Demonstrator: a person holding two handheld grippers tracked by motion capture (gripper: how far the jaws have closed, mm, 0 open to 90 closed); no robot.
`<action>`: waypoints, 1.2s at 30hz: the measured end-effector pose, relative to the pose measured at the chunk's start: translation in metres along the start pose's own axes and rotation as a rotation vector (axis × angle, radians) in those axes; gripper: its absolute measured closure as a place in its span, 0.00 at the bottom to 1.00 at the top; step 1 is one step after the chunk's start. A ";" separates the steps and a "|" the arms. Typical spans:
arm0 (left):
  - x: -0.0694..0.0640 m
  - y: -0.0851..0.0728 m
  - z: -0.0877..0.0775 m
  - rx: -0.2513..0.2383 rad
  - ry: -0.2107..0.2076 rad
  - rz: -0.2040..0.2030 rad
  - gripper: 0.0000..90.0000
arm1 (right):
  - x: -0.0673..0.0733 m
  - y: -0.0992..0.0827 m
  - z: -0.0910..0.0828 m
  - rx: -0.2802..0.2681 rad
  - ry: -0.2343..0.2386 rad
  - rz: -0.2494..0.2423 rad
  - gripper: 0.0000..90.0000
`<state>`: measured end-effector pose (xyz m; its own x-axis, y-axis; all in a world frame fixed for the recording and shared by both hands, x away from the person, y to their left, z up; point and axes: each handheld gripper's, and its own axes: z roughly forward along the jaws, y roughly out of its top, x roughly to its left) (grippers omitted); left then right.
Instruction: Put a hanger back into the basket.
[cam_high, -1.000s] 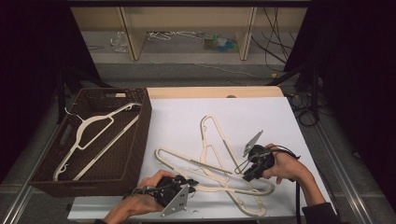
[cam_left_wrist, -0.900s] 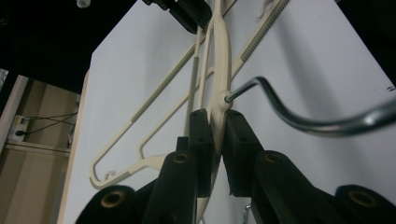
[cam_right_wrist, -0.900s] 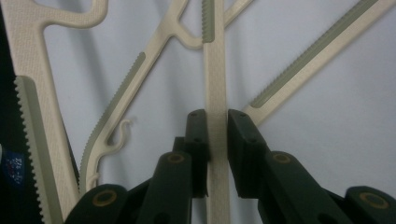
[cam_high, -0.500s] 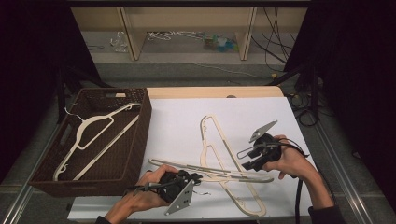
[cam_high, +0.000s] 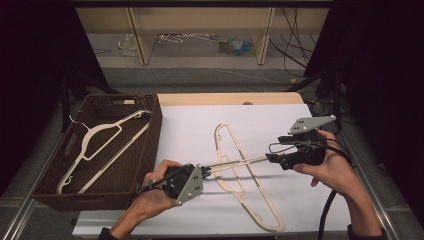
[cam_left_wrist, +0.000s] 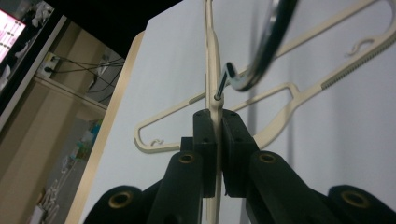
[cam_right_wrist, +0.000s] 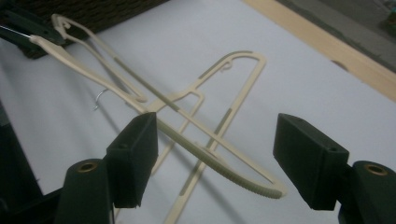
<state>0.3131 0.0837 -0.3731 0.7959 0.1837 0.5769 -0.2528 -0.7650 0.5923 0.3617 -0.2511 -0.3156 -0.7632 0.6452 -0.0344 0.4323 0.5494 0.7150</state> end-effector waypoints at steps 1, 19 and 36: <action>0.002 0.000 -0.001 -0.030 0.017 -0.064 0.95 | 0.000 0.000 -0.003 -0.012 -0.038 0.007 0.33; 0.059 -0.006 -0.047 -0.195 0.024 -0.682 0.95 | 0.018 -0.043 0.009 0.061 -0.044 -0.022 0.33; 0.098 -0.030 -0.127 -0.409 0.017 -0.951 0.95 | 0.041 -0.059 0.050 0.185 0.041 -0.060 0.33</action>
<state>0.3291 0.2027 -0.2627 0.7576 0.6133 -0.2234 0.3061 -0.0316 0.9515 0.3287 -0.2309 -0.3940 -0.8075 0.5883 -0.0424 0.4632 0.6770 0.5719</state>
